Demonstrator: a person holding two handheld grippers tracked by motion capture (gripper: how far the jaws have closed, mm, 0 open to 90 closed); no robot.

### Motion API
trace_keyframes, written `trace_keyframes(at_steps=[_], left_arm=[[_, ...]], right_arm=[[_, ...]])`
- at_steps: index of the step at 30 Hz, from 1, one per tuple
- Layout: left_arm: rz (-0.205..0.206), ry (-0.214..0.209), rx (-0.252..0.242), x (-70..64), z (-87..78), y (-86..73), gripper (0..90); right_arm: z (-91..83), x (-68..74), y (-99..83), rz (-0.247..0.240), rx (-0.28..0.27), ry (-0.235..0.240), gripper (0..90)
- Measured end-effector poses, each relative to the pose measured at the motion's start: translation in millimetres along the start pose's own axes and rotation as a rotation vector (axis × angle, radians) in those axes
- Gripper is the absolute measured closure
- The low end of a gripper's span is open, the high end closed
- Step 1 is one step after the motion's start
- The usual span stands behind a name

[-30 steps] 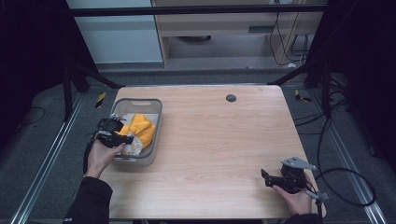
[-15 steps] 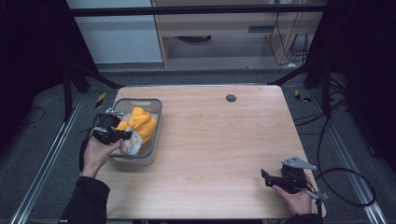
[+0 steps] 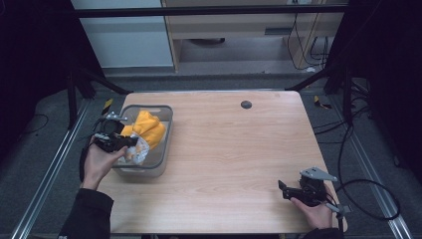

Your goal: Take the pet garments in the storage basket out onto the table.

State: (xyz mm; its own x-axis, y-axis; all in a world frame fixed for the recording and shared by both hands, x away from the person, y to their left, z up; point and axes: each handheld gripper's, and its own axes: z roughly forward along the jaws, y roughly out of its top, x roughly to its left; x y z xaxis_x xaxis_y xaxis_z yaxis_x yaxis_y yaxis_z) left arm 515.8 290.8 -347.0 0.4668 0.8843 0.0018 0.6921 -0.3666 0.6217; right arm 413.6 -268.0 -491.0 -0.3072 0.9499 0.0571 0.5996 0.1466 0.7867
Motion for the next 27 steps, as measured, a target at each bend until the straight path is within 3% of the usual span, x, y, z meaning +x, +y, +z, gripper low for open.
trace_keyframes(at_steps=[27], left_arm=[[0.108,-0.017,-0.060,-28.9,-38.5,12.1,83.2]], right_arm=[[-0.2,0.5,0.0,0.000,0.000,0.001,9.0]])
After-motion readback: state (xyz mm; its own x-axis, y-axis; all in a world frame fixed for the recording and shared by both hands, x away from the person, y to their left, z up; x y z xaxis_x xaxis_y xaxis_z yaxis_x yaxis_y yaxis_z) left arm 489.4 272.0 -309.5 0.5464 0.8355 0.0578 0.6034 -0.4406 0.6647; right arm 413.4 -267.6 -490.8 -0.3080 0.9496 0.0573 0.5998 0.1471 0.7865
